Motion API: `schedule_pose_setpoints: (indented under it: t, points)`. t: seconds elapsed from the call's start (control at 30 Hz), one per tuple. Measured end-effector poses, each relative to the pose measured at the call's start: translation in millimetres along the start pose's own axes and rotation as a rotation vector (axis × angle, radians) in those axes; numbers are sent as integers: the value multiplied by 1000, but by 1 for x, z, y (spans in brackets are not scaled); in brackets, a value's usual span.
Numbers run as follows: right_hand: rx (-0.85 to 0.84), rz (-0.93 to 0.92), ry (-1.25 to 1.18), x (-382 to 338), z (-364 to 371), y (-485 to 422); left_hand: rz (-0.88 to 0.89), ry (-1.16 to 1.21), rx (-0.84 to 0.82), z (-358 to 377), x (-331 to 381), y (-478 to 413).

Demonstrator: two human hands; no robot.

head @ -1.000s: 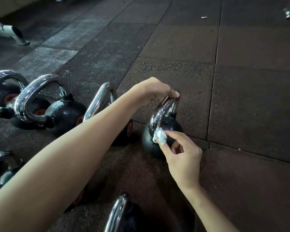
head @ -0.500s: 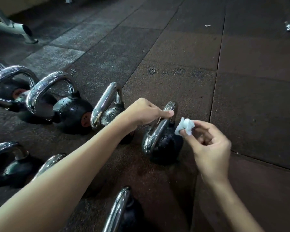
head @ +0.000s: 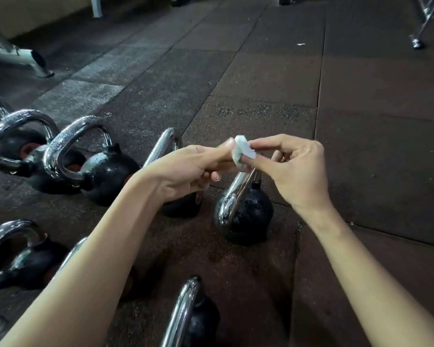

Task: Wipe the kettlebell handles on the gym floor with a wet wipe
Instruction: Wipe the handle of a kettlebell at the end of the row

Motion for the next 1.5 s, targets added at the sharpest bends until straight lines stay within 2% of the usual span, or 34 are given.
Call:
schedule_pose_setpoints:
  t: [0.07, 0.23, 0.3, 0.33, 0.4, 0.43, 0.53, 0.6, 0.7, 0.87, 1.0, 1.13, 1.3, 1.5]
  points:
    - [-65, -5, -25, -3, 3, -7, 27, 83, 9, -1, -2, -1]
    - [-168, -28, 23, -2, 15, -10, 116, -6, 71, -8, -1, -3]
    - [-102, -8, 96, 6, 9, -4, 105, -44, 144, -21, -3, 0]
    - [16, 43, 153, 15, -1, -1, 97, -68, 195, -29, -5, 2]
    - [245, 270, 201, 41, -22, 12, 118, -90, 307, -44, -3, 7]
    - [236, 430, 166, 56, -22, 17, 146, -79, 353, -50, -2, 9]
    - [-50, 835, 9, 78, 11, 34, 179, -87, 409, -57, -4, 7]
    - [-135, 908, -64, 72, 28, 37, 192, -100, 409, -57, -7, 3]
    - [-97, 967, -94, 72, 35, 38, 189, -100, 406, -53, -10, -4]
    - [-80, 977, -116, 71, 27, 46, 255, -172, 364, -45, -4, -15]
    - [-147, 948, -78, 71, 5, 63, 304, -235, 267, -29, 1, -28]
    - [-228, 897, -80, 70, -25, 81, 328, -525, 130, 3, -3, -52]
    - [-276, 882, -24, 69, -54, 97, 343, -593, -96, 63, -15, -74]
    - [-194, 785, 55, 66, -66, 99, 364, -666, -139, 68, -29, -82]
Point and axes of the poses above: each hand's wrist, its own y-axis away from the middle knuckle, its own z-axis out of the palm, x = y × z, the point moved 8 cm from there along -y, towards the middle knuckle, and after that the axes turned 9 degrees about z, right-handed, at the moved point
